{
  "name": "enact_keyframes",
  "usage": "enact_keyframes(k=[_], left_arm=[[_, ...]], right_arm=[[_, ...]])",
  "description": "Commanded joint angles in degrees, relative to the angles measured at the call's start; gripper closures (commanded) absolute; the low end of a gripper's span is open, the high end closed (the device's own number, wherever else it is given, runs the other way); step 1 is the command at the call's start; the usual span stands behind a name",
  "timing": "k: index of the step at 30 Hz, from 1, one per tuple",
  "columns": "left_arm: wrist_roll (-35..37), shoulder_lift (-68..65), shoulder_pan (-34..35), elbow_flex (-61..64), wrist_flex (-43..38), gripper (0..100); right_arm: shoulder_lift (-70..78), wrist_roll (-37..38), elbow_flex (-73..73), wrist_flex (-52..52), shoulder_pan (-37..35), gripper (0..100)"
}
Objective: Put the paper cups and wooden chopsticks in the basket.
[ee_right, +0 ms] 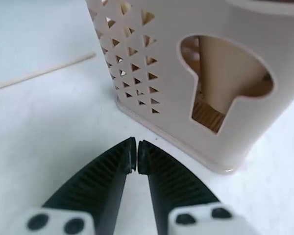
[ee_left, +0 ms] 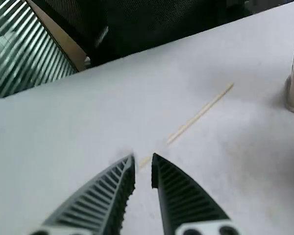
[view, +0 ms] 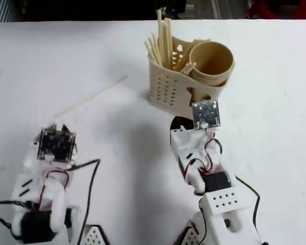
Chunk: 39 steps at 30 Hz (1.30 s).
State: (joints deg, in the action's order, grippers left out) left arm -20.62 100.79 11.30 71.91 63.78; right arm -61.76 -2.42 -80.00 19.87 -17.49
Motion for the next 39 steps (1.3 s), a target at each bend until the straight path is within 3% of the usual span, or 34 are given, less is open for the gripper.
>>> enact_keyframes(k=[1, 8, 16, 18, 22, 39], left_arm=[[-5.01, -15.87, 0.75, -12.48, -0.44, 92], [-15.74, -51.56, 0.84, -35.87, 0.09, 92], [-25.76, -90.86, 0.84, -65.76, 12.13, 91], [-27.60, -98.86, 0.84, -72.88, 15.21, 87], [-28.48, -112.13, 0.57, -86.68, 20.57, 79], [-31.82, -152.75, -5.67, -132.40, 34.02, 79]], right_arm=[[-0.92, -0.70, 0.35, -1.19, 0.57, 98.1], [-0.92, -0.62, 0.00, -1.19, 0.57, 97.8], [-0.92, -0.18, -0.35, -1.27, 0.57, 97.8], [-0.92, -0.18, -0.35, -1.27, 0.57, 97.8], [-0.92, -0.09, -0.35, -1.27, 0.57, 97.8], [-0.92, -0.09, -0.35, -1.27, 0.48, 97.8]])
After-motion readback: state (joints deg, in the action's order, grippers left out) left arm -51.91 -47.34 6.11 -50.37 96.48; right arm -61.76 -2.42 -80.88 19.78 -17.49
